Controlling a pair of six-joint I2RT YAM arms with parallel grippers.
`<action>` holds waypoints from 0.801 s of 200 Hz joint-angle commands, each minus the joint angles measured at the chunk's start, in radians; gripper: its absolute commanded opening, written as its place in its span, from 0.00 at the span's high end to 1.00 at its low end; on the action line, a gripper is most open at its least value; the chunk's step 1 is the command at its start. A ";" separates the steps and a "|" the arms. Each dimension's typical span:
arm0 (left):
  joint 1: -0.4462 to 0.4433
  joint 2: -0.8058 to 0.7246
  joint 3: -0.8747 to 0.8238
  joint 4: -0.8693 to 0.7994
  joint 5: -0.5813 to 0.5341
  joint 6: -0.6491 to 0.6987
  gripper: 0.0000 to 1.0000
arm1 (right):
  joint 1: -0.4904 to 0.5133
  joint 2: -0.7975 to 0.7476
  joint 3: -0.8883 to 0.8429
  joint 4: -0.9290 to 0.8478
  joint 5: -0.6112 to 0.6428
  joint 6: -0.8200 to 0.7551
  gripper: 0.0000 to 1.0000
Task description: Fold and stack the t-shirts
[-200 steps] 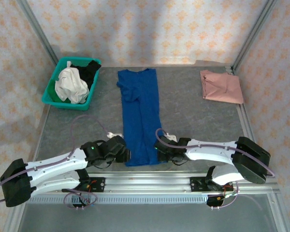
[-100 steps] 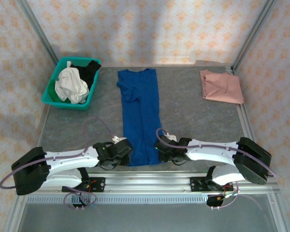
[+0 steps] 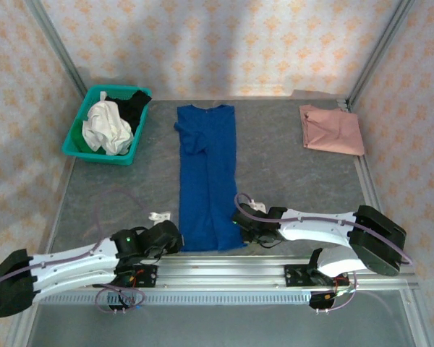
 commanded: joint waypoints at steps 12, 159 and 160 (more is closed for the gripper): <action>-0.005 -0.155 0.018 -0.148 -0.096 -0.027 0.46 | -0.001 -0.035 -0.017 0.007 0.005 0.011 0.87; -0.038 0.227 0.086 0.137 0.081 0.078 0.72 | 0.093 0.024 0.011 0.108 -0.056 0.035 0.55; -0.038 0.227 0.086 0.136 0.082 0.078 0.72 | 0.093 0.024 0.011 0.108 -0.056 0.035 0.55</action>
